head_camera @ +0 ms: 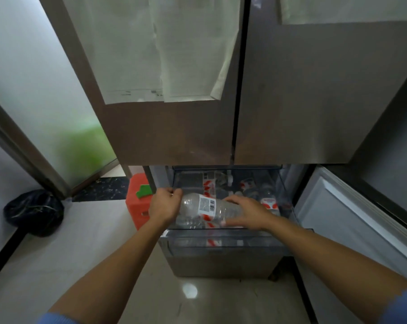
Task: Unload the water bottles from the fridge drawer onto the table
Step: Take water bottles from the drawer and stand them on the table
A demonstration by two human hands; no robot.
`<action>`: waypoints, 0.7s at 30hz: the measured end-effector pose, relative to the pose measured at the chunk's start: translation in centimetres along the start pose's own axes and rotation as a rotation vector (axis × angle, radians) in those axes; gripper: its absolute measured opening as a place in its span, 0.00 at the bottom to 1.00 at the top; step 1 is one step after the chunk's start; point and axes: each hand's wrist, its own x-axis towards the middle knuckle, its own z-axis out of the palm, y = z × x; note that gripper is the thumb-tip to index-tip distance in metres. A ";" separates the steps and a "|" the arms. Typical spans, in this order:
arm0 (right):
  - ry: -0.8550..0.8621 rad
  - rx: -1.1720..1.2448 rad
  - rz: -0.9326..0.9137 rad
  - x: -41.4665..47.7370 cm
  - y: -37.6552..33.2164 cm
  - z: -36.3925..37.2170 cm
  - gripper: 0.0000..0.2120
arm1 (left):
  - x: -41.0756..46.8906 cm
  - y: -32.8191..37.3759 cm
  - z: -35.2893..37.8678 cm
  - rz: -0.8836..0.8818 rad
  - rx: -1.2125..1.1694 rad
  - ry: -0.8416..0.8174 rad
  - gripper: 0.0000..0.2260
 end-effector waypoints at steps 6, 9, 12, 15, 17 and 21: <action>0.214 0.625 0.394 6.0 2.4 1.1 0.13 | 0.4 -1.7 -3.6 0.026 0.214 0.189 0.13; 0.245 0.856 0.557 9.1 3.9 1.4 0.11 | 0.7 -2.4 -3.9 0.048 0.299 0.241 0.12; 0.275 1.047 0.613 11.8 5.0 1.8 0.11 | 0.9 -2.9 -3.5 0.066 0.381 0.266 0.11; 0.283 1.219 0.616 15.0 5.5 1.4 0.14 | 1.7 -3.1 -3.2 0.071 0.458 0.239 0.11; 0.280 1.279 0.669 16.8 5.6 1.1 0.12 | 2.6 -3.1 -3.1 0.061 0.516 0.217 0.12; 0.296 1.367 0.740 19.9 5.5 1.9 0.15 | 3.5 -3.2 -2.9 0.053 0.553 0.217 0.14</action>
